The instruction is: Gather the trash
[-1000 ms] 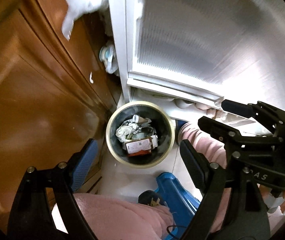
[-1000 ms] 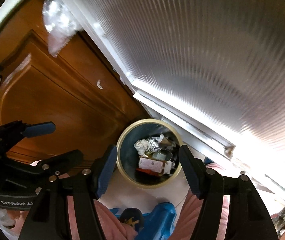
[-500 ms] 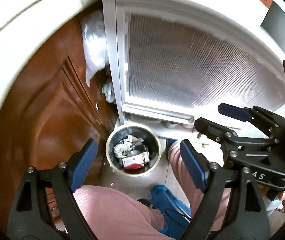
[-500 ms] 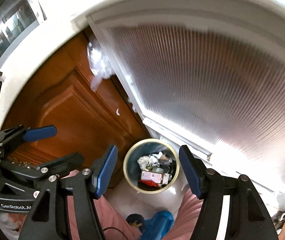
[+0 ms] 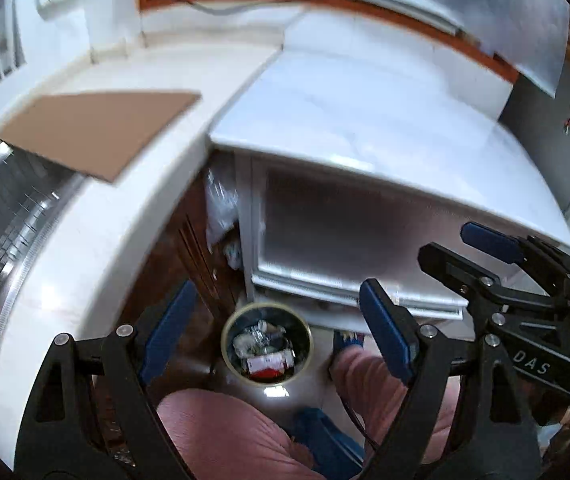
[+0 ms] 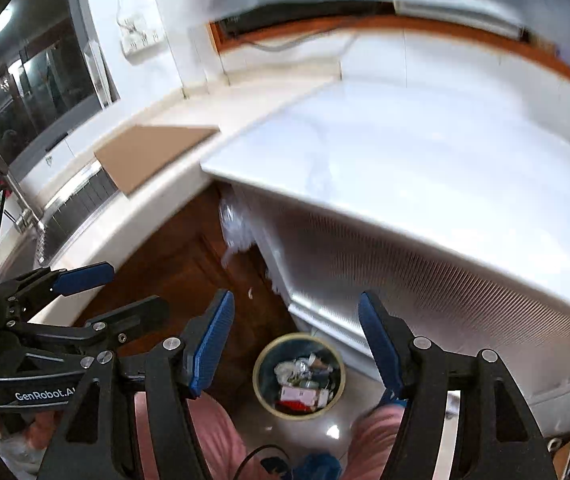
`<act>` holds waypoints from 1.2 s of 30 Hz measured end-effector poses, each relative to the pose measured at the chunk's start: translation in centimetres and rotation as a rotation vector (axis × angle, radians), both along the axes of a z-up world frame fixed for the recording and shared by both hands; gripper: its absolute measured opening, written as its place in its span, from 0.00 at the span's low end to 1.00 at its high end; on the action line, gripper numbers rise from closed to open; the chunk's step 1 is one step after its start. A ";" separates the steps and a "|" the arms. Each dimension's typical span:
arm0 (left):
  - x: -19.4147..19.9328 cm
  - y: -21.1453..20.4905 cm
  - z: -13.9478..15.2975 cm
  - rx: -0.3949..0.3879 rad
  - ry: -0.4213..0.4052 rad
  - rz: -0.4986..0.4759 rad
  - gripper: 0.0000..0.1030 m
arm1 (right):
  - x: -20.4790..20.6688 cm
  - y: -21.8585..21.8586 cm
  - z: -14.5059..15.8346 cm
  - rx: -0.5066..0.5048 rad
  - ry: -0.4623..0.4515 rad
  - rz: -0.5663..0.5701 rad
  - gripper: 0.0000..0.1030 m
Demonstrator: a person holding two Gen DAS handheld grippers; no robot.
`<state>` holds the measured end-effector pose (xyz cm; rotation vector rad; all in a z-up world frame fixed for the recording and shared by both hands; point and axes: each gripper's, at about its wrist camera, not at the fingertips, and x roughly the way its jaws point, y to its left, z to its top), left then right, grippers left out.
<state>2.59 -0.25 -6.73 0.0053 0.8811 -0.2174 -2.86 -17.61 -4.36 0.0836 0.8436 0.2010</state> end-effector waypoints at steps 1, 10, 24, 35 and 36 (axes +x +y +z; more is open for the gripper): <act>-0.3 0.1 1.0 0.000 -0.018 0.010 0.79 | 0.0 0.0 0.9 0.000 -0.010 0.000 0.66; -1.8 0.6 8.1 0.020 -0.158 0.074 0.80 | -1.5 0.8 9.3 0.002 -0.164 -0.003 0.81; -3.3 1.2 13.2 0.009 -0.227 0.130 0.79 | -4.1 1.4 16.2 -0.015 -0.263 -0.013 0.82; -3.5 1.2 13.6 0.029 -0.234 0.141 0.79 | -3.3 1.2 16.0 0.000 -0.256 -0.018 0.82; -3.5 1.1 13.7 0.031 -0.234 0.143 0.79 | -3.4 1.2 16.0 0.000 -0.256 -0.019 0.82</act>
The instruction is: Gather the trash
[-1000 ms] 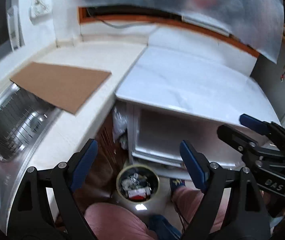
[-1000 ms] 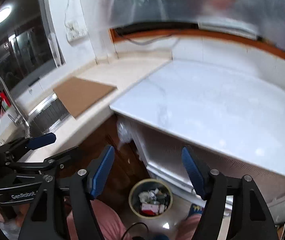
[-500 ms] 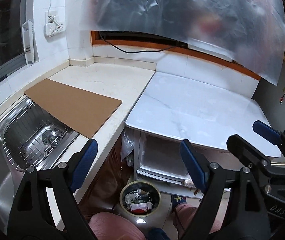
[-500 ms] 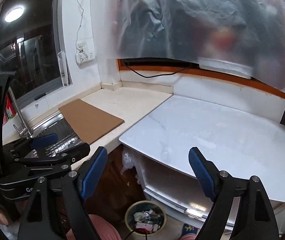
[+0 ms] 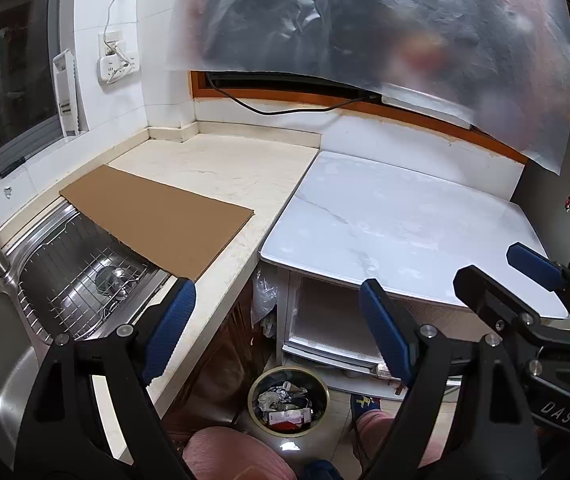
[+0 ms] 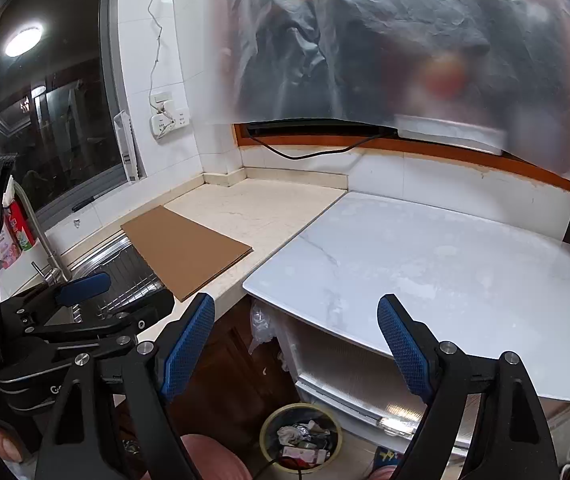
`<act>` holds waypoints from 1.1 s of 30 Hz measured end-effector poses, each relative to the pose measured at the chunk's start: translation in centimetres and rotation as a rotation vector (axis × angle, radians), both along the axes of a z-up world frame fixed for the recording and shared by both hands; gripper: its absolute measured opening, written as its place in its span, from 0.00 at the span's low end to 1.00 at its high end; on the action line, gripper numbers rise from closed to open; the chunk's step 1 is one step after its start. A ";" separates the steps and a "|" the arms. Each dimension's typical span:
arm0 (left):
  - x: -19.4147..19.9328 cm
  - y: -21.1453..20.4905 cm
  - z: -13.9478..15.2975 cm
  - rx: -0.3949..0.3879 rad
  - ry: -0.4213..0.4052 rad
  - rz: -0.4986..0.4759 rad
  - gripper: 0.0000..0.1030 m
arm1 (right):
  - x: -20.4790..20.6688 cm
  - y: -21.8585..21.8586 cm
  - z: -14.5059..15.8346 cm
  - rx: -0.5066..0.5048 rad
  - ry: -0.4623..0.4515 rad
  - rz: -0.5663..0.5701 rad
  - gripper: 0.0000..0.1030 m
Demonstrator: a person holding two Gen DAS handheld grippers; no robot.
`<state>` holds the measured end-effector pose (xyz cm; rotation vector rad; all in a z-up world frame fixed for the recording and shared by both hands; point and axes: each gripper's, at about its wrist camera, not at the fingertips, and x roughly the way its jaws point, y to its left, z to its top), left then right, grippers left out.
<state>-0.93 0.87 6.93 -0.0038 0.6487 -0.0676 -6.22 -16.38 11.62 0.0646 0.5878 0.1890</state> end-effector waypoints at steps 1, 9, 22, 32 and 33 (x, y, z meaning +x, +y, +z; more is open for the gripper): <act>0.1 0.0 0.0 0.000 0.002 0.002 0.79 | 0.1 -0.2 0.0 0.001 0.000 0.004 0.82; 0.4 0.0 -0.1 0.001 0.009 0.014 0.79 | 0.2 0.0 -0.2 -0.002 0.000 -0.006 0.82; 0.6 0.0 -0.4 0.006 0.016 0.023 0.79 | 0.5 -0.6 -0.5 0.002 0.008 -0.008 0.82; 0.6 0.1 -0.4 0.006 0.016 0.019 0.78 | 0.5 -0.8 -0.6 0.003 0.009 -0.008 0.82; 0.6 0.1 -0.4 0.007 0.016 0.019 0.78 | 0.5 -0.9 -0.6 0.003 0.008 -0.007 0.82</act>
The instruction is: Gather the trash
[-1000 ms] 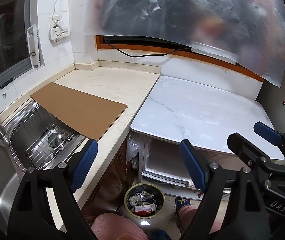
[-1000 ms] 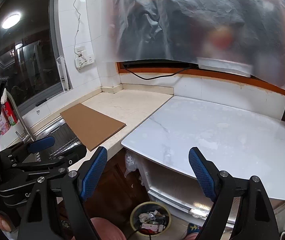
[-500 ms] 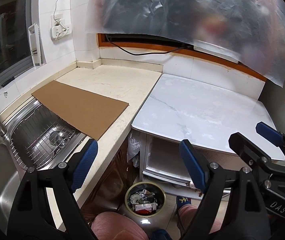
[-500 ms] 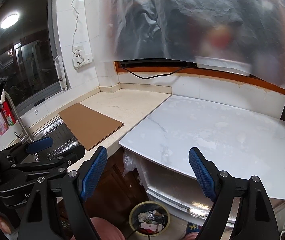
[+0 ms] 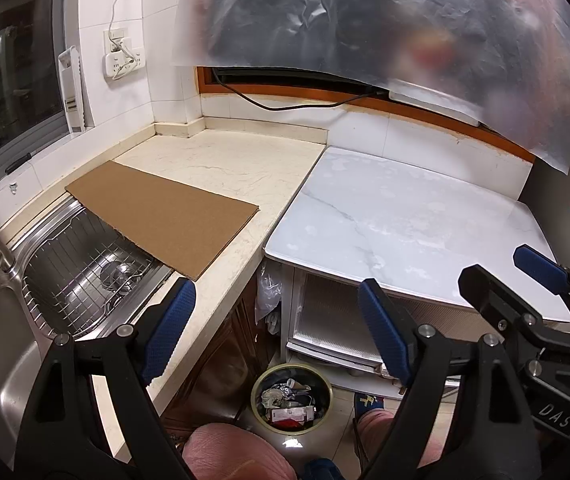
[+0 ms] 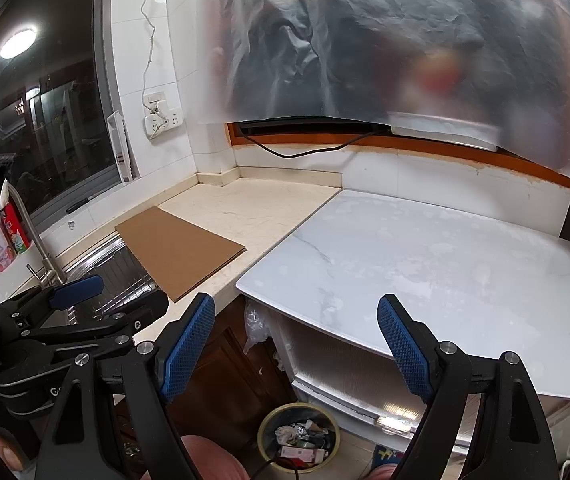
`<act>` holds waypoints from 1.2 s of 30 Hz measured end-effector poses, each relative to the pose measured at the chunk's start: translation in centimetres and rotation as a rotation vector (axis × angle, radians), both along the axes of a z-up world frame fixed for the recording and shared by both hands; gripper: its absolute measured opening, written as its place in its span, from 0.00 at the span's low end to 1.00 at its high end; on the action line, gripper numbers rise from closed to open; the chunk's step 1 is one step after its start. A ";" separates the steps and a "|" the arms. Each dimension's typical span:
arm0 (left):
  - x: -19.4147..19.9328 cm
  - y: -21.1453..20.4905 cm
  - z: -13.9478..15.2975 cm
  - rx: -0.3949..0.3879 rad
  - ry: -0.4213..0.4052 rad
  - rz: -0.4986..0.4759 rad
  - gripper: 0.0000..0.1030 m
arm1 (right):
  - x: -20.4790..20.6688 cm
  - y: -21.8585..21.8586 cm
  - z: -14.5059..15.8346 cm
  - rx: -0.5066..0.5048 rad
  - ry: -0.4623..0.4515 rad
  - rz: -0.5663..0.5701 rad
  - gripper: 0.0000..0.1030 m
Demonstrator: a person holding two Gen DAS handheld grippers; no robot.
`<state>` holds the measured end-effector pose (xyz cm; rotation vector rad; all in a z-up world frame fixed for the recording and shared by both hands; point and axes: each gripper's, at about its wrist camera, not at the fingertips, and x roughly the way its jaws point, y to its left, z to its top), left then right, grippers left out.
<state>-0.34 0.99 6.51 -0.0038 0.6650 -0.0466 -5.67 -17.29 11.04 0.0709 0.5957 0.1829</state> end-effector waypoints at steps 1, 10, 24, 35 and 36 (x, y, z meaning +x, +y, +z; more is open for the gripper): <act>0.0 0.0 0.0 0.000 0.001 -0.002 0.78 | 0.0 -0.1 0.0 0.000 0.000 0.000 0.82; 0.0 0.2 -0.1 -0.003 0.006 -0.002 0.78 | 0.1 -0.4 -0.2 0.002 0.004 0.001 0.82; 0.0 0.2 -0.7 0.000 0.012 0.000 0.78 | 0.2 -0.9 -0.6 0.004 0.008 -0.004 0.82; -0.1 0.4 -1.0 0.018 0.008 -0.008 0.78 | 0.0 -0.5 -0.7 0.007 0.011 -0.016 0.82; -0.1 0.4 -1.0 0.017 0.009 -0.007 0.78 | 0.0 -0.7 -0.9 0.006 0.011 -0.016 0.82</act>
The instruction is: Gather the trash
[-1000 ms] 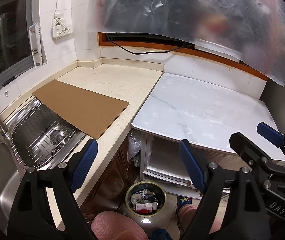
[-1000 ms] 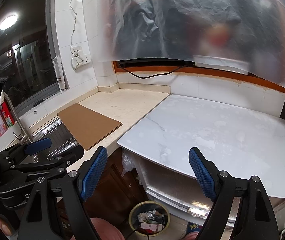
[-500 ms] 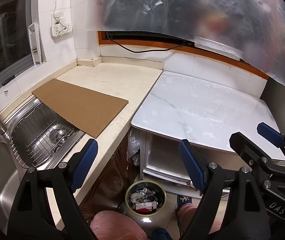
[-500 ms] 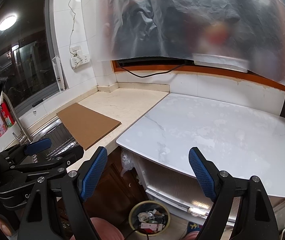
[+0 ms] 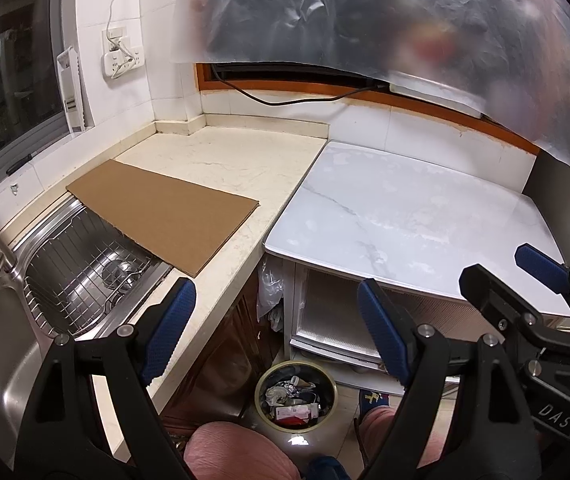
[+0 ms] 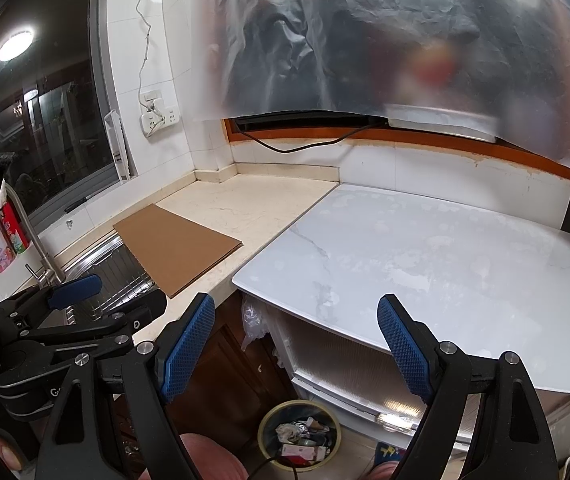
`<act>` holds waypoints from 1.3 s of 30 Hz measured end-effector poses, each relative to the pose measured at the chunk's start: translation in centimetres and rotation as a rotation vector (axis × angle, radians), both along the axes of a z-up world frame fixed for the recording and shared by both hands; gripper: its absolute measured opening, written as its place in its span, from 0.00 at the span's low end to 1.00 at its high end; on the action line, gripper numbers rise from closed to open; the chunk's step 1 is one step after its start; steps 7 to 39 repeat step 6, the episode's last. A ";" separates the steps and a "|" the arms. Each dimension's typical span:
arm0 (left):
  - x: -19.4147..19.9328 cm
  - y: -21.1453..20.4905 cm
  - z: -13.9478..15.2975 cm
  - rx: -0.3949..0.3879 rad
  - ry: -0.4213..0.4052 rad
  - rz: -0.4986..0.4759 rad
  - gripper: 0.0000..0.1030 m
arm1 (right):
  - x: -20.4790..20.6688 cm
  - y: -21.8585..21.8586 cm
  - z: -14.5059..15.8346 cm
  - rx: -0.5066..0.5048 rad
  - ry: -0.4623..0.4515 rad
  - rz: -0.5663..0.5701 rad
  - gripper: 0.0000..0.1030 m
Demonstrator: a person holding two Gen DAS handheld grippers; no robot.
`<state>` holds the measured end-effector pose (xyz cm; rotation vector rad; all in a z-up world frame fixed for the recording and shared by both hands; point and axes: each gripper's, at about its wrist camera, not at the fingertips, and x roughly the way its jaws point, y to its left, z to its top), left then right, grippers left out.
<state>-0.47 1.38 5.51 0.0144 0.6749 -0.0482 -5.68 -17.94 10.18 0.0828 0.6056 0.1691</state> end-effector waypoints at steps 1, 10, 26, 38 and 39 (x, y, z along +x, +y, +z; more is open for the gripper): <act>0.0 0.0 0.0 -0.001 0.002 0.000 0.78 | 0.0 0.2 0.1 0.001 0.001 -0.001 0.82; 0.1 0.2 0.0 -0.006 0.009 -0.002 0.78 | 0.0 0.3 0.1 0.001 0.000 -0.003 0.82; 0.1 0.2 0.0 -0.006 0.009 -0.002 0.78 | 0.0 0.3 0.1 0.001 0.000 -0.003 0.82; 0.1 0.2 0.0 -0.006 0.009 -0.002 0.78 | 0.0 0.3 0.1 0.001 0.000 -0.003 0.82; 0.1 0.2 0.0 -0.006 0.009 -0.002 0.78 | 0.0 0.3 0.1 0.001 0.000 -0.003 0.82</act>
